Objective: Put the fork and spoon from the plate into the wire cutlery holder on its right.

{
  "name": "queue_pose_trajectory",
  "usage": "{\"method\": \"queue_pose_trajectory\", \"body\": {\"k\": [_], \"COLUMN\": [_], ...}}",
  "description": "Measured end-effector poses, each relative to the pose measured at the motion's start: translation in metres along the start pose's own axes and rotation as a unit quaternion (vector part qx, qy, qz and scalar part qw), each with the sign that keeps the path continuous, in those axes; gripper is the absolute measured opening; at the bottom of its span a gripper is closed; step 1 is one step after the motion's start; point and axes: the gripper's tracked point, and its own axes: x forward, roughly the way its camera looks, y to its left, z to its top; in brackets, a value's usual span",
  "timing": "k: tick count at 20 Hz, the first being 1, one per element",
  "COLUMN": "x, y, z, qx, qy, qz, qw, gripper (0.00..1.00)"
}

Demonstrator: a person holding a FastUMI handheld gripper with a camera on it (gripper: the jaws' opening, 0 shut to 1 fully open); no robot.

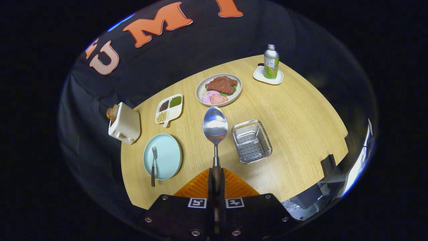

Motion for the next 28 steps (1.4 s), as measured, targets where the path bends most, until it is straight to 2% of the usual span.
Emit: {"method": "queue_pose_trajectory", "body": {"k": [11,18,23,28], "x": [0.031,0.048,0.041,0.023], "y": [-0.061,-0.069,-0.067,-0.047], "z": [-0.035,-0.022,0.025,0.074], "qx": [0.002,-0.008,-0.023,-0.044], "qy": [0.069,0.091,0.042,-0.045], "qz": [-0.008,-0.005,0.003,0.038], "qw": [0.998,0.996,0.999,0.997], "gripper": [0.06,0.07,0.12,0.10]}}
